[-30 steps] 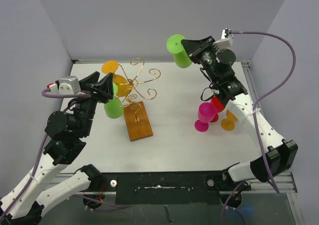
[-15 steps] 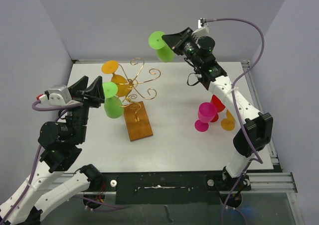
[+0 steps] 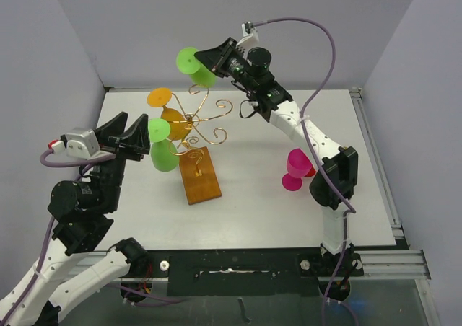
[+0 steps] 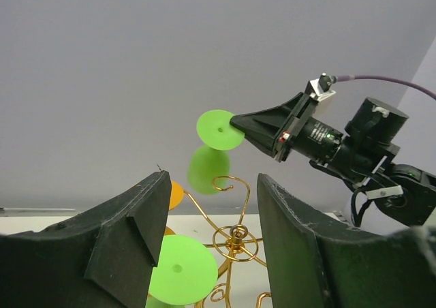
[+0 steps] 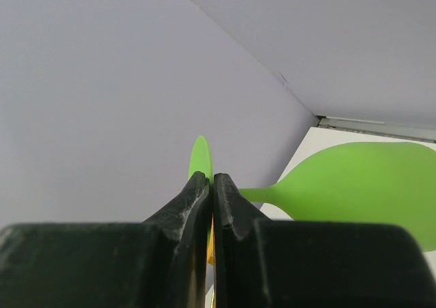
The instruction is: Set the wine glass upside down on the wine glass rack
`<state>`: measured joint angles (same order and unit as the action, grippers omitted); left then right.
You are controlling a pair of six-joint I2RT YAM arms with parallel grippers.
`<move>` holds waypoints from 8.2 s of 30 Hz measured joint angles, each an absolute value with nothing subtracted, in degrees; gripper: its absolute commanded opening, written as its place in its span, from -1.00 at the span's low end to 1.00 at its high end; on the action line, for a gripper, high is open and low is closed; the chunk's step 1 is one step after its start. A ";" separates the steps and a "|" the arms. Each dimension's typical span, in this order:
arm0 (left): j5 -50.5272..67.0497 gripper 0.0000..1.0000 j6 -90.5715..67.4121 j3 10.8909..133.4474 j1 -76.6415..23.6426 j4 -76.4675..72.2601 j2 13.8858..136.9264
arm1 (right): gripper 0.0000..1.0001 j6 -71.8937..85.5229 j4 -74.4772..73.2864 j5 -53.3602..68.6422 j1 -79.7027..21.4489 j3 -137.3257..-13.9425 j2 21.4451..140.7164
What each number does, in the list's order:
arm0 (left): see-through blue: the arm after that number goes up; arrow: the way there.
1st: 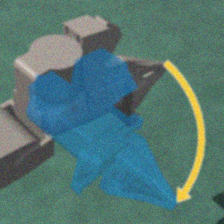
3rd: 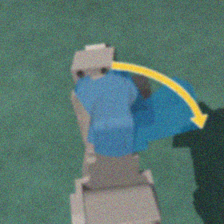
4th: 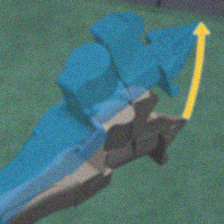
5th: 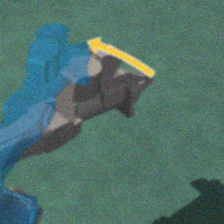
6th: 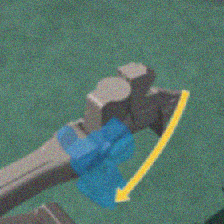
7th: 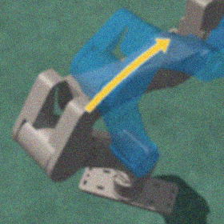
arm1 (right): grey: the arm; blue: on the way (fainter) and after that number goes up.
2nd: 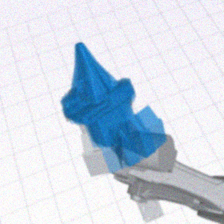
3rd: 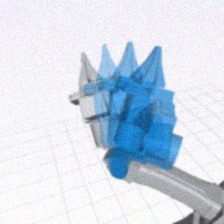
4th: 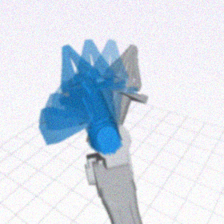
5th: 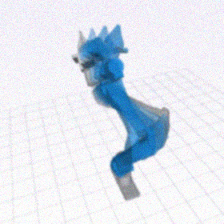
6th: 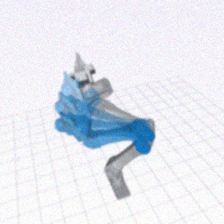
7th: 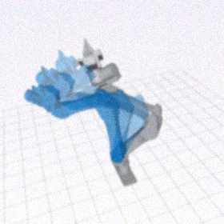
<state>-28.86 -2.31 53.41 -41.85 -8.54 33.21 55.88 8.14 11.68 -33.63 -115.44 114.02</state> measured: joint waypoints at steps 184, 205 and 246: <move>-5.32 0.46 -6.66 53.34 -41.85 0.05 35.14 | -0.27 27.22 -40.07 -17.80 -32.91 -59.35 67.13; -8.12 0.46 -9.96 53.43 -41.85 1.91 35.53 | -0.94 25.58 -36.36 -16.80 -30.72 -59.33 71.48; -4.03 0.14 -50.17 65.65 -41.87 -25.06 60.55 | -1.00 12.29 30.74 -17.63 -44.77 -58.28 52.16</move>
